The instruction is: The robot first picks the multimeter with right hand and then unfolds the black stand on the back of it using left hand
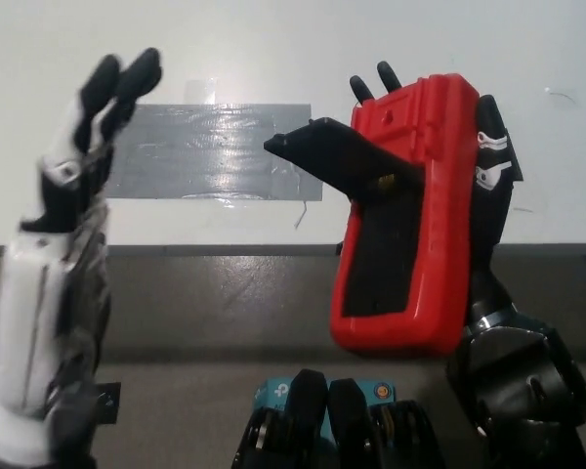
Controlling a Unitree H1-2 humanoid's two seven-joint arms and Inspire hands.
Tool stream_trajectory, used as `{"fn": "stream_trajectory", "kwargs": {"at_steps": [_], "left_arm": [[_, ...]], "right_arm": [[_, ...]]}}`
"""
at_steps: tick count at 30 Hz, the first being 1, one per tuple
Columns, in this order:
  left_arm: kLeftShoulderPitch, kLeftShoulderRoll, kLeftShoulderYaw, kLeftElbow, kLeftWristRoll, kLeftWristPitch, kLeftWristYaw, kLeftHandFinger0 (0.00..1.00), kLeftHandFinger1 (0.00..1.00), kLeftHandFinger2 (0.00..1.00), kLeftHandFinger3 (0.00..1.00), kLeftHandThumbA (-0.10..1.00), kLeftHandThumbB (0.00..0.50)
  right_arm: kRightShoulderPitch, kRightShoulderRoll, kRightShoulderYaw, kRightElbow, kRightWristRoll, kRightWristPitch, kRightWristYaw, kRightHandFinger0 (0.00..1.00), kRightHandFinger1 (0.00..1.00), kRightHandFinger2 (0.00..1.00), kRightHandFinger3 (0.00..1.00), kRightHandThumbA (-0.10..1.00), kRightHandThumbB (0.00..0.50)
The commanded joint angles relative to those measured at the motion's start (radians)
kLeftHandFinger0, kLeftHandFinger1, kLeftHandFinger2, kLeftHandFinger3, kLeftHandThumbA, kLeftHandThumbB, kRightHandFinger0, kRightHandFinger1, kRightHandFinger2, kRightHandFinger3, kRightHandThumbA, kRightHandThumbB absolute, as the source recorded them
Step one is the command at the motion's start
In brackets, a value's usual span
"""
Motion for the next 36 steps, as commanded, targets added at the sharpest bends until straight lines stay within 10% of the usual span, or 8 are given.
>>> {"fn": "stream_trajectory", "kwargs": {"at_steps": [1, 19, 28, 36], "left_arm": [[-0.016, -0.029, 0.001, -0.053, 0.049, -0.073, 0.020, 1.00, 1.00, 1.00, 1.00, 1.00, 0.326], [-0.011, 0.010, 0.018, 0.077, 0.005, -0.036, 0.000, 1.00, 1.00, 0.96, 1.00, 1.00, 0.446], [0.018, 0.017, 0.014, 0.071, -0.013, -0.037, -0.004, 1.00, 0.99, 0.93, 1.00, 1.00, 0.449], [0.020, -0.006, -0.019, 0.020, -0.046, 0.029, -0.018, 1.00, 0.72, 0.70, 1.00, 1.00, 0.482]], "right_arm": [[-0.026, 0.006, 0.010, -0.020, 0.048, 0.002, 0.047, 0.00, 0.32, 0.71, 0.91, -0.10, 0.119], [0.000, -0.043, 0.065, -0.045, 0.015, -0.008, 0.156, 0.00, 0.32, 0.75, 0.68, -0.10, 0.162], [0.007, -0.066, 0.073, -0.047, 0.020, -0.009, 0.198, 0.00, 0.40, 0.76, 0.87, -0.10, 0.151], [-0.003, -0.068, 0.069, -0.053, 0.018, -0.001, 0.188, 0.00, 0.38, 0.78, 0.80, -0.10, 0.152]]}}
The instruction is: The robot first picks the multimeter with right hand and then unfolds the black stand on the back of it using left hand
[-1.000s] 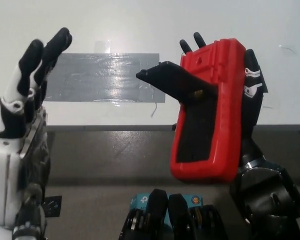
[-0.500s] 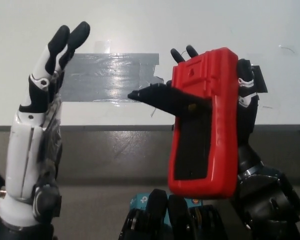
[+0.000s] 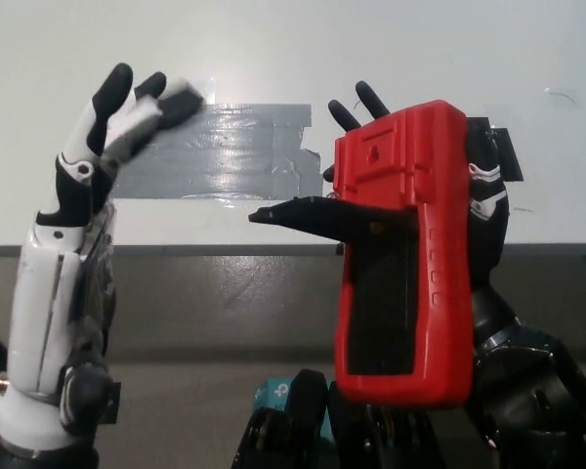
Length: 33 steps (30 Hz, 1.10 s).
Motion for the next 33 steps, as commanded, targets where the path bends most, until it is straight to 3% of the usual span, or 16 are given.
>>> {"fn": "stream_trajectory", "kwargs": {"at_steps": [1, 4, 9, 12, 17, 22, 26, 30, 33], "left_arm": [[-0.007, -0.013, -0.021, -0.050, -0.033, 0.056, -0.015, 1.00, 0.69, 0.68, 1.00, 1.00, 0.482], [0.010, -0.029, -0.045, -0.071, -0.018, 0.088, -0.022, 1.00, 0.65, 0.62, 1.00, 1.00, 0.486], [0.040, -0.032, -0.084, -0.032, -0.014, 0.018, -0.019, 1.00, 0.65, 0.62, 1.00, 1.00, 0.478], [0.058, -0.032, -0.105, 0.005, -0.010, -0.032, -0.011, 1.00, 0.68, 0.65, 1.00, 1.00, 0.472], [0.053, -0.047, -0.118, 0.011, 0.036, -0.032, -0.005, 1.00, 0.72, 0.79, 1.00, 1.00, 0.450], [0.040, -0.057, -0.120, 0.022, 0.091, -0.045, -0.006, 1.00, 0.99, 0.94, 1.00, 1.00, 0.449], [0.039, -0.054, -0.125, 0.025, 0.097, -0.049, -0.013, 1.00, 1.00, 0.99, 1.00, 1.00, 0.413], [0.042, -0.043, -0.131, 0.024, 0.083, -0.049, -0.023, 1.00, 0.99, 0.98, 1.00, 1.00, 0.418], [0.039, -0.035, -0.135, 0.037, 0.069, -0.076, -0.019, 1.00, 0.96, 0.95, 1.00, 1.00, 0.389]], "right_arm": [[-0.029, 0.001, 0.010, -0.047, 0.017, 0.000, 0.044, 0.00, 0.38, 0.78, 0.79, -0.10, 0.150], [-0.028, 0.005, 0.016, -0.053, 0.041, 0.001, 0.031, 0.00, 0.38, 0.77, 0.79, -0.10, 0.150], [-0.031, 0.020, 0.017, -0.075, 0.022, 0.000, 0.016, 0.00, 0.38, 0.75, 0.87, -0.10, 0.156], [-0.032, 0.021, 0.020, -0.083, 0.028, -0.003, 0.023, 0.00, 0.40, 0.76, 0.89, -0.10, 0.149], [-0.031, 0.022, 0.025, -0.105, 0.061, 0.001, 0.010, 0.00, 0.41, 0.80, 0.89, -0.10, 0.132], [-0.030, 0.027, 0.026, -0.116, 0.055, -0.001, -0.005, 0.00, 0.35, 0.79, 0.84, -0.10, 0.161], [-0.031, 0.028, 0.027, -0.126, 0.050, -0.003, -0.013, 0.00, 0.32, 0.77, 0.79, -0.10, 0.160], [-0.034, 0.026, 0.029, -0.123, 0.048, -0.007, 0.000, 0.00, 0.32, 0.78, 0.80, -0.10, 0.160], [-0.043, 0.022, 0.028, -0.116, 0.044, -0.011, 0.011, 0.00, 0.28, 0.73, 0.79, -0.10, 0.117]]}}
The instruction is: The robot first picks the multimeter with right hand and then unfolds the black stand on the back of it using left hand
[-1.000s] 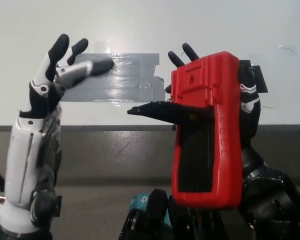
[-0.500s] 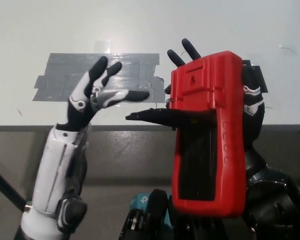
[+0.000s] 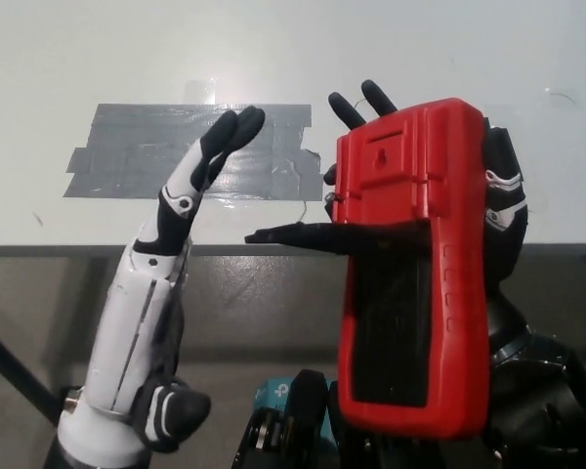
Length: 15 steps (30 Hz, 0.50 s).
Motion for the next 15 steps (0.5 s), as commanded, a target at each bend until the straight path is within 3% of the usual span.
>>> {"fn": "stream_trajectory", "kwargs": {"at_steps": [1, 3, 4, 5, 6, 10, 12, 13, 14, 15], "left_arm": [[-0.022, 0.005, -0.015, 0.005, -0.003, -0.068, -0.012, 1.00, 0.95, 0.93, 1.00, 1.00, 0.386], [-0.019, 0.002, -0.019, 0.007, -0.009, -0.076, -0.009, 1.00, 0.94, 0.92, 1.00, 1.00, 0.379], [-0.015, 0.007, -0.025, 0.001, -0.019, -0.076, -0.016, 1.00, 0.91, 0.91, 1.00, 1.00, 0.364], [-0.014, 0.009, -0.028, -0.003, -0.021, -0.073, -0.020, 1.00, 0.89, 0.90, 1.00, 1.00, 0.368], [-0.012, 0.012, -0.034, -0.009, -0.030, -0.067, -0.025, 1.00, 0.87, 0.87, 1.00, 1.00, 0.368], [-0.016, 0.019, -0.052, -0.026, -0.072, -0.049, -0.036, 1.00, 0.84, 0.82, 1.00, 1.00, 0.352], [-0.009, 0.011, -0.058, -0.033, -0.070, -0.044, -0.034, 1.00, 0.76, 0.77, 1.00, 1.00, 0.357], [-0.001, 0.002, -0.062, -0.044, -0.069, -0.026, -0.035, 1.00, 0.67, 0.70, 1.00, 1.00, 0.369], [0.002, -0.001, -0.064, -0.049, -0.069, -0.020, -0.035, 1.00, 0.64, 0.68, 1.00, 1.00, 0.365], [0.005, 0.003, -0.070, -0.050, -0.088, -0.019, -0.040, 1.00, 0.53, 0.62, 1.00, 1.00, 0.371]], "right_arm": [[-0.043, 0.016, 0.006, -0.034, 0.031, -0.012, 0.029, 0.00, 0.25, 0.65, 0.77, -0.10, 0.113], [-0.046, 0.015, 0.004, -0.034, 0.046, -0.007, 0.022, 0.00, 0.22, 0.58, 0.74, -0.10, 0.118], [-0.049, 0.016, 0.000, -0.037, 0.039, -0.007, 0.008, 0.00, 0.21, 0.59, 0.77, -0.10, 0.123], [-0.050, 0.016, 0.000, -0.038, 0.029, -0.009, 0.004, 0.00, 0.27, 0.73, 0.88, -0.10, 0.150], [-0.050, 0.018, -0.002, -0.038, 0.020, -0.014, 0.003, 0.00, 0.32, 0.75, 0.92, -0.10, 0.147], [-0.055, 0.029, -0.006, -0.020, 0.026, -0.034, 0.032, 0.00, 0.47, 0.82, 0.92, -0.10, 0.120], [-0.053, 0.038, -0.012, -0.025, 0.052, -0.030, 0.007, 0.00, 0.47, 0.84, 0.91, -0.10, 0.130], [-0.056, 0.038, -0.016, -0.029, 0.073, -0.022, -0.010, 0.00, 0.44, 0.83, 0.91, -0.10, 0.121], [-0.057, 0.035, -0.018, -0.030, 0.077, -0.021, -0.010, 0.00, 0.44, 0.83, 0.91, -0.10, 0.121], [-0.060, 0.029, -0.019, -0.029, 0.072, -0.018, -0.008, 0.00, 0.42, 0.79, 0.93, -0.10, 0.125]]}}
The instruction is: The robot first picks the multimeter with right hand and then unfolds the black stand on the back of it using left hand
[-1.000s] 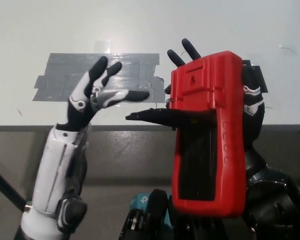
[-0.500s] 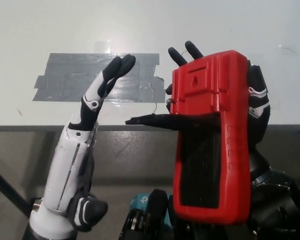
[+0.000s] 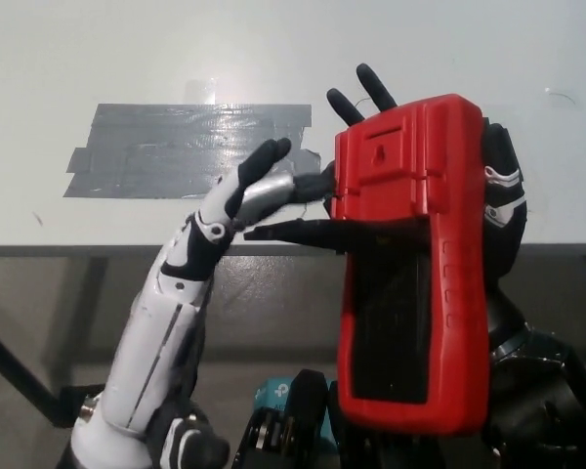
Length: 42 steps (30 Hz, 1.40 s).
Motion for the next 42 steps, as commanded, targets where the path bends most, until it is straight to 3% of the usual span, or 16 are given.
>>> {"fn": "stream_trajectory", "kwargs": {"at_steps": [1, 4, 6, 11, 15, 23, 25, 28, 29, 31, 32, 35, 36, 38, 39, 42], "left_arm": [[0.007, -0.007, -0.023, -0.040, -0.057, 0.007, -0.023, 1.00, 0.45, 0.56, 1.00, 1.00, 0.378], [0.030, -0.024, -0.040, -0.029, -0.078, -0.032, -0.005, 1.00, 0.15, 0.13, 1.00, 1.00, 0.335], [0.032, -0.033, -0.050, -0.019, -0.088, -0.052, -0.003, 1.00, 0.01, 0.03, 1.00, 1.00, 0.339], [0.079, -0.049, -0.076, -0.028, -0.085, -0.041, -0.008, 0.82, 0.00, 0.00, 1.00, 1.00, 0.371], [0.128, -0.068, -0.104, 0.024, -0.034, -0.153, 0.011, 0.99, 0.00, 0.00, 1.00, 1.00, 0.372], [0.136, -0.079, -0.103, 0.053, -0.004, -0.221, 0.012, 0.92, 0.00, 0.00, 1.00, 1.00, 0.390], [0.125, -0.090, -0.084, 0.059, 0.000, -0.277, 0.036, 0.61, 0.00, 0.21, 1.00, 1.00, 0.403], [0.144, -0.140, -0.006, 0.038, 0.088, -0.345, 0.099, 0.67, 0.17, 0.38, 1.00, 1.00, 0.389], [0.143, -0.123, 0.040, -0.002, 0.118, -0.352, 0.101, 0.63, 0.35, 0.68, 1.00, 1.00, 0.332], [0.122, -0.107, 0.070, -0.043, 0.028, -0.317, 0.092, 0.62, 0.40, 0.73, 1.00, 1.00, 0.335], [0.094, -0.104, 0.109, -0.069, 0.032, -0.307, 0.098, 0.76, 0.46, 0.72, 1.00, 1.00, 0.312], [0.086, -0.173, 0.118, -0.063, 0.046, -0.348, 0.131, 0.73, 0.70, 0.91, 1.00, 0.82, 0.158], [0.084, -0.193, 0.126, -0.055, 0.124, -0.366, 0.162, 0.78, 0.84, 1.00, 1.00, 0.86, 0.103], [0.049, -0.215, 0.119, -0.011, 0.163, -0.368, 0.188, 1.00, 1.00, 1.00, 1.00, 0.88, 0.197], [0.056, -0.223, 0.106, 0.005, 0.192, -0.368, 0.187, 1.00, 1.00, 1.00, 1.00, 1.00, 0.220], [0.038, -0.153, 0.072, 0.035, 0.422, -0.368, 0.229, 1.00, 1.00, 1.00, 1.00, 1.00, 0.400]], "right_arm": [[-0.053, 0.021, -0.014, -0.033, 0.059, -0.015, -0.008, 0.00, 0.41, 0.78, 0.93, -0.10, 0.137], [-0.056, 0.019, -0.018, -0.044, 0.038, -0.015, -0.035, 0.00, 0.31, 0.73, 0.91, -0.10, 0.164], [-0.059, 0.021, -0.024, -0.048, 0.026, -0.017, -0.053, 0.00, 0.27, 0.75, 0.86, -0.10, 0.172], [-0.066, 0.020, -0.032, -0.049, 0.052, -0.022, -0.050, 0.00, 0.26, 0.77, 0.81, -0.10, 0.136], [-0.082, 0.027, -0.052, -0.063, 0.119, -0.022, -0.089, 0.00, 0.27, 0.78, 0.92, -0.10, 0.111], [-0.106, 0.037, -0.069, -0.084, 0.189, -0.039, -0.167, 0.00, 0.30, 0.83, 0.97, -0.10, 0.110], [-0.108, 0.040, -0.072, -0.078, 0.197, -0.047, -0.163, 0.00, 0.29, 0.82, 0.95, -0.10, 0.105], [-0.112, 0.036, -0.074, -0.074, 0.199, -0.048, -0.161, 0.00, 0.29, 0.83, 0.94, -0.10, 0.099], [-0.112, 0.035, -0.076, -0.071, 0.204, -0.049, -0.166, 0.00, 0.30, 0.84, 0.95, -0.10, 0.098], [-0.113, 0.033, -0.076, -0.069, 0.208, -0.050, -0.166, 0.00, 0.30, 0.84, 0.96, -0.10, 0.092], [-0.111, 0.033, -0.078, -0.067, 0.212, -0.051, -0.166, 0.00, 0.31, 0.85, 0.97, -0.10, 0.095], [-0.114, 0.029, -0.080, -0.061, 0.217, -0.052, -0.162, 0.00, 0.31, 0.85, 0.98, -0.10, 0.092], [-0.113, 0.028, -0.080, -0.060, 0.212, -0.052, -0.161, 0.00, 0.31, 0.85, 0.98, -0.10, 0.092], [-0.110, 0.026, -0.078, -0.056, 0.196, -0.053, -0.149, 0.00, 0.30, 0.83, 0.99, -0.10, 0.089], [-0.109, 0.028, -0.076, -0.055, 0.190, -0.055, -0.143, 0.00, 0.30, 0.83, 0.99, -0.10, 0.089], [-0.106, 0.035, -0.069, -0.049, 0.181, -0.057, -0.131, 0.00, 0.32, 0.85, 1.00, -0.10, 0.093]]}}
